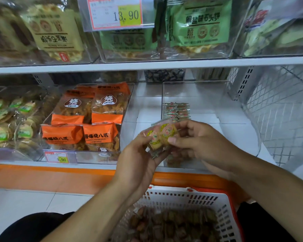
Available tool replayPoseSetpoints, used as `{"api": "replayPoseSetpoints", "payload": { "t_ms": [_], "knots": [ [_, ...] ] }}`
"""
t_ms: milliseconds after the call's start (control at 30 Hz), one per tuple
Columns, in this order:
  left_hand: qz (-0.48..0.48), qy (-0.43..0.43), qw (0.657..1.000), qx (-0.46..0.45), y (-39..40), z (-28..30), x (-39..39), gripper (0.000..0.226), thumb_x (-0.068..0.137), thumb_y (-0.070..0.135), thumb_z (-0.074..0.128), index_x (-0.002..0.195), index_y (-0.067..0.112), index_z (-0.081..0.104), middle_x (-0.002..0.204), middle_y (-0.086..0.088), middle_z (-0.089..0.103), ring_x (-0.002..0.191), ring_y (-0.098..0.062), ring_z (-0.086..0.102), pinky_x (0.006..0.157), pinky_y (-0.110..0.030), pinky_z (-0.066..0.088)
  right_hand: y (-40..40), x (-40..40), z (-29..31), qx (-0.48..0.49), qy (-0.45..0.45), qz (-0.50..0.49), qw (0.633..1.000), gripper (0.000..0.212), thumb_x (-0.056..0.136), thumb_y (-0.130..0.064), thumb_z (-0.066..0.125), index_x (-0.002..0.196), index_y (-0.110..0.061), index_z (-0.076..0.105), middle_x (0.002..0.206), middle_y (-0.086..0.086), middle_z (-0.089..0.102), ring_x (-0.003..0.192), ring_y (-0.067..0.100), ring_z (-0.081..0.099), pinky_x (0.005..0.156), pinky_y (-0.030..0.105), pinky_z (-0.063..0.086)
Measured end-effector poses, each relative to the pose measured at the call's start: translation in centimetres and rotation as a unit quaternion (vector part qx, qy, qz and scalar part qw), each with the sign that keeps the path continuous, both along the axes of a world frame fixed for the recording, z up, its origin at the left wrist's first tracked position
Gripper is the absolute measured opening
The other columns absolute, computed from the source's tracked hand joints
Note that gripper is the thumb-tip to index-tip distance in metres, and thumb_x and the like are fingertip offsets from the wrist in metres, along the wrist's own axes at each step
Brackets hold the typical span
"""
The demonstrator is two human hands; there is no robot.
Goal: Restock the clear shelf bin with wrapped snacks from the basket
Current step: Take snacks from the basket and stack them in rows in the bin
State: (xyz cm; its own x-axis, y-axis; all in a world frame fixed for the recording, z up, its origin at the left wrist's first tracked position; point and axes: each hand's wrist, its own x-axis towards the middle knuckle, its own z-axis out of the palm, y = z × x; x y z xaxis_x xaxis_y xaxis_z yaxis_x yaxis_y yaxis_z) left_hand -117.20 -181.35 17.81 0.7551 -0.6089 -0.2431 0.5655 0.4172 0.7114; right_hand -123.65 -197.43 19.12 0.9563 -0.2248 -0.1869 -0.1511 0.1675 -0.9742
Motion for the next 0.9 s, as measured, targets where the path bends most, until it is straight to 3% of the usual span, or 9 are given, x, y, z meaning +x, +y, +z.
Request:
{"api": "replayPoseSetpoints", "payload": {
  "t_ms": [167,333,500,567,667,700,767,833,900],
  "knots": [
    [-0.004,-0.03,1.0,-0.001,-0.1,-0.3,-0.1,0.038,0.101,0.009,0.045,0.136,-0.002,0.057,0.13,-0.025,0.066,0.125,-0.038,0.062,0.108,-0.047,0.05,-0.2,-0.2,0.5,0.106,0.018,-0.032,0.994,0.027,0.088,-0.003,0.07,0.115,-0.009,0.068,0.099,0.014,0.072,0.084,0.022,0.069,0.069,0.033,0.059],
    [0.045,-0.099,0.993,0.042,-0.4,-0.3,-0.3,0.04,0.089,0.017,0.063,0.127,0.002,0.063,0.121,-0.019,0.072,0.109,-0.028,0.07,0.097,-0.037,0.057,-0.3,-0.5,0.3,0.091,0.027,-0.018,0.995,0.027,0.088,-0.007,0.072,0.114,-0.011,0.07,0.113,0.018,0.073,0.095,0.026,0.072,0.076,0.039,0.06],
    [0.085,-0.158,0.979,0.095,-0.1,-0.9,-0.2,0.05,0.067,0.015,0.08,0.116,0.012,0.07,0.111,-0.015,0.075,0.095,-0.025,0.074,0.084,-0.03,0.06,-0.8,-0.6,-0.1,0.079,0.065,0.043,0.994,0.036,0.082,-0.012,0.075,0.118,-0.01,0.072,0.115,0.019,0.073,0.111,0.035,0.069,0.097,0.054,0.055],
    [0.096,-0.159,0.977,0.102,-0.1,-0.9,-0.2,0.051,0.063,0.016,0.083,0.113,0.015,0.071,0.108,-0.014,0.076,0.093,-0.024,0.074,0.082,-0.028,0.06,-0.9,-0.7,-0.1,0.074,0.065,0.073,0.992,0.045,0.076,-0.014,0.078,0.12,-0.009,0.071,0.116,0.019,0.072,0.112,0.036,0.068,0.098,0.053,0.054],
    [0.109,-0.13,0.983,0.076,0.0,-1.1,0.0,0.036,0.079,0.006,0.075,0.113,0.011,0.069,0.113,-0.017,0.074,0.094,-0.025,0.076,0.083,-0.029,0.06,-2.2,-0.6,1.0,0.065,0.035,0.078,0.994,0.046,0.075,-0.008,0.077,0.121,-0.013,0.07,0.115,0.015,0.074,0.106,0.029,0.072,0.086,0.04,0.061],
    [0.112,-0.121,0.984,0.072,0.0,-1.1,0.1,0.029,0.085,0.002,0.07,0.114,0.008,0.069,0.117,-0.019,0.073,0.095,-0.026,0.076,0.084,-0.029,0.061,-3.2,-0.6,1.4,0.035,0.021,0.064,0.997,0.044,0.077,-0.005,0.076,0.12,-0.012,0.07,0.114,0.014,0.074,0.103,0.027,0.073,0.082,0.035,0.061],
    [0.11,-0.118,0.983,0.088,0.1,-1.4,0.2,0.023,0.092,-0.003,0.063,0.113,0.006,0.068,0.12,-0.023,0.07,0.093,-0.026,0.076,0.082,-0.031,0.062,-5.4,-0.6,2.0,-0.115,0.012,0.013,0.993,0.037,0.078,0.001,0.078,0.112,-0.012,0.069,0.109,0.013,0.075,0.095,0.023,0.074,0.076,0.028,0.06],
    [0.104,-0.133,0.979,0.112,-0.1,-1.6,0.0,0.022,0.093,-0.006,0.061,0.109,0.008,0.069,0.117,-0.024,0.07,0.091,-0.026,0.076,0.079,-0.031,0.062,-7.0,-0.5,1.9,-0.304,0.052,-0.009,0.951,0.033,0.074,0.0,0.084,0.1,-0.018,0.071,0.099,0.008,0.074,0.081,0.017,0.069,0.07,0.024,0.054],
    [0.103,-0.15,0.976,0.123,-0.4,-1.9,-0.2,0.023,0.093,-0.009,0.061,0.106,0.008,0.07,0.107,-0.019,0.072,0.09,-0.025,0.076,0.077,-0.032,0.062,-7.6,-0.3,1.1,-0.397,0.122,0.029,0.909,0.028,0.072,-0.006,0.084,0.093,-0.021,0.073,0.091,0.004,0.073,0.071,0.014,0.064,0.063,0.024,0.051]
  ]
}}
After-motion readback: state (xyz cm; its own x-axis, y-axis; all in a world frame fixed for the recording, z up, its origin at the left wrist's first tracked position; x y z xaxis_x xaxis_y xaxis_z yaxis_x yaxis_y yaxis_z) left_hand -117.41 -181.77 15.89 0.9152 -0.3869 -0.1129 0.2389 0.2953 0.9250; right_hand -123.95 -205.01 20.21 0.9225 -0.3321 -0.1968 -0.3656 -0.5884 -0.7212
